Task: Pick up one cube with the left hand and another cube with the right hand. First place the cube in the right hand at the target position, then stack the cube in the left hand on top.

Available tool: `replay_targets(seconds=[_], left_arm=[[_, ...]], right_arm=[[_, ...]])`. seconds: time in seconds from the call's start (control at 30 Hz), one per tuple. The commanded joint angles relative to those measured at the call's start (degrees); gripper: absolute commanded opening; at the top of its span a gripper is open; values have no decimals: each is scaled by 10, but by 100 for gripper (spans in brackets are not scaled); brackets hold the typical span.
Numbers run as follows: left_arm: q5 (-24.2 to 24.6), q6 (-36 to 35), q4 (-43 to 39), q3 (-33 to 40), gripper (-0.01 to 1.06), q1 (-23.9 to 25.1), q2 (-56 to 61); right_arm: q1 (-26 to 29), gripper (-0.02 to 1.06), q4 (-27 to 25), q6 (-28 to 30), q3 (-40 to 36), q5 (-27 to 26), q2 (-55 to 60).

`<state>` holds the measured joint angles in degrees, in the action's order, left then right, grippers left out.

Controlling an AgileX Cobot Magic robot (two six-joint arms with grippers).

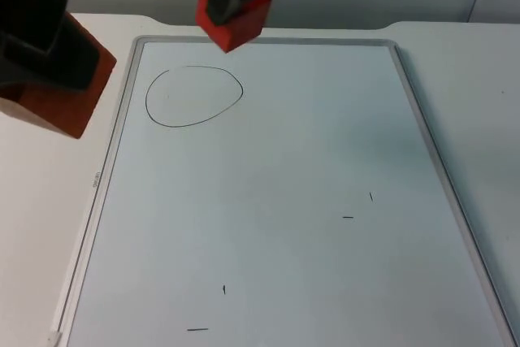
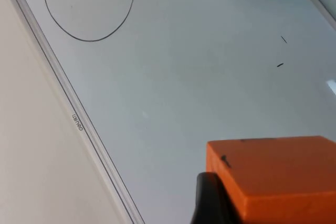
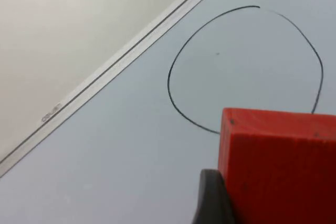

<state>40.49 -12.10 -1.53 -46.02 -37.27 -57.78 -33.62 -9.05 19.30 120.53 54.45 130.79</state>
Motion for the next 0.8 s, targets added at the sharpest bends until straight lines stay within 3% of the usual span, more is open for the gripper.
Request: replay_targets(seconds=[0.0,0.23,0.57,0.77], left_arm=[[-3,-5,7,1,0,-4,5],[-2,-5,12,1,0,-4,5],[-2,-5,12,1,0,-4,5],[-2,-5,12,1,0,-4,5]], right_arm=[[-5,0,2,-4,34,-11,36],[-5,0,15,-28,145,-17,149],[-6,0,13,-28,156,-79,180],[-6,0,13,-28,156,-78,182]])
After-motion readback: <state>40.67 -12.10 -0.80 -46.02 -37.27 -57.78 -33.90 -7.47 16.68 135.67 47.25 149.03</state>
